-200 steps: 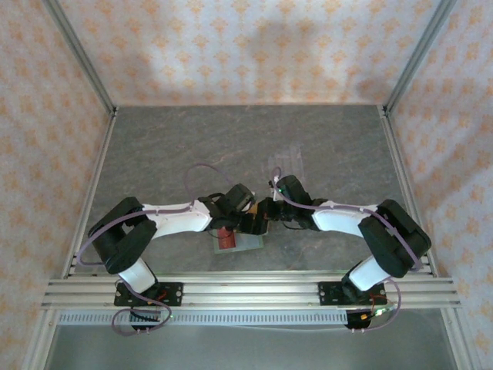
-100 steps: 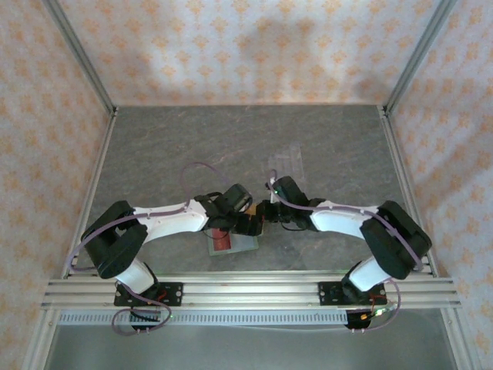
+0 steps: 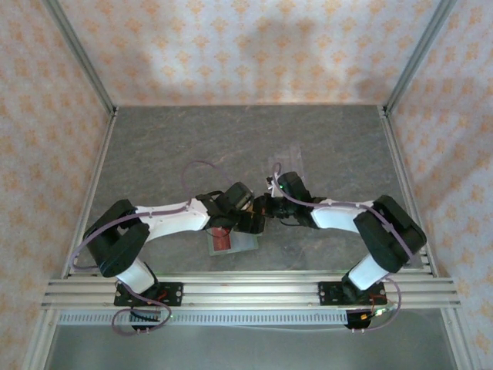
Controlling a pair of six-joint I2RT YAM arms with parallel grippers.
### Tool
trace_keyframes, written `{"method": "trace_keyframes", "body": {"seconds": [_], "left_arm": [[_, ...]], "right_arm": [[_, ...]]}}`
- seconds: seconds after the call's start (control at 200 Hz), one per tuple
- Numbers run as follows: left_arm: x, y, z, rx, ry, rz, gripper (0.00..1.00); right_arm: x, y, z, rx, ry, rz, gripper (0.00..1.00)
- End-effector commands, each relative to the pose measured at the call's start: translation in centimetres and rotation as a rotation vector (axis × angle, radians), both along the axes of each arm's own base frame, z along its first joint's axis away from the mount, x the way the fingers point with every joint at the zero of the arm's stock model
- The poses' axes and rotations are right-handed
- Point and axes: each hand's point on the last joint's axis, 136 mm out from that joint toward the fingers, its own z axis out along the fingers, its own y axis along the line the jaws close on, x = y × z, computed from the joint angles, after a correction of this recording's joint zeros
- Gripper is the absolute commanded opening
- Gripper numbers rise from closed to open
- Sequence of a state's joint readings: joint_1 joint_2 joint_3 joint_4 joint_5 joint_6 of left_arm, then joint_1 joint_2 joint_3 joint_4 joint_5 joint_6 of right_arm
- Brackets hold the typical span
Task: Put the credit cards into the card holder
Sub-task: Flip over the card slot on the card holder.
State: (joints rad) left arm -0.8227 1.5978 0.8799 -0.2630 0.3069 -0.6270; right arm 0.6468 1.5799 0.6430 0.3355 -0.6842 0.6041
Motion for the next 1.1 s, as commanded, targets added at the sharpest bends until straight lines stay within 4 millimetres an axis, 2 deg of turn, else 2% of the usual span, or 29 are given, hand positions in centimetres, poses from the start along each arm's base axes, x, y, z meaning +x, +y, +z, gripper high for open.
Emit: {"method": "trace_keyframes", "body": {"seconds": [0.0, 0.12, 0.2, 0.335, 0.415, 0.59, 0.781, 1.096], "left_arm": [[0.1, -0.9, 0.3, -0.025, -0.020, -0.027, 0.82], [0.1, -0.9, 0.1, -0.025, -0.018, -0.029, 0.82], [0.1, -1.0, -0.1, -0.026, -0.015, -0.029, 0.82], [0.0, -0.9, -0.5, -0.021, -0.009, -0.028, 0.82], [0.1, -1.0, -0.6, -0.023, -0.009, -0.027, 0.82], [0.1, -1.0, -0.6, -0.027, -0.011, -0.021, 0.82], [-0.1, -0.7, -0.6, -0.025, -0.011, -0.019, 0.82], [0.2, -1.1, -0.6, -0.039, -0.013, -0.017, 0.82]], "right_arm": [[-0.2, 1.0, 0.9, 0.068, -0.001, 0.021, 0.00], [-0.5, 1.3, 0.7, 0.083, 0.017, 0.026, 0.00], [-0.5, 0.8, 0.5, 0.067, 0.015, 0.012, 0.00], [0.0, -0.4, 1.7, 0.033, -0.035, -0.020, 0.00], [0.0, -0.1, 2.1, 0.044, -0.033, -0.006, 0.00], [-0.4, 0.9, 0.1, 0.038, 0.013, 0.023, 0.00], [-1.1, 0.5, -1.9, -0.042, 0.034, 0.029, 0.00], [-2.1, 0.2, -3.5, -0.128, 0.046, 0.035, 0.00]]}}
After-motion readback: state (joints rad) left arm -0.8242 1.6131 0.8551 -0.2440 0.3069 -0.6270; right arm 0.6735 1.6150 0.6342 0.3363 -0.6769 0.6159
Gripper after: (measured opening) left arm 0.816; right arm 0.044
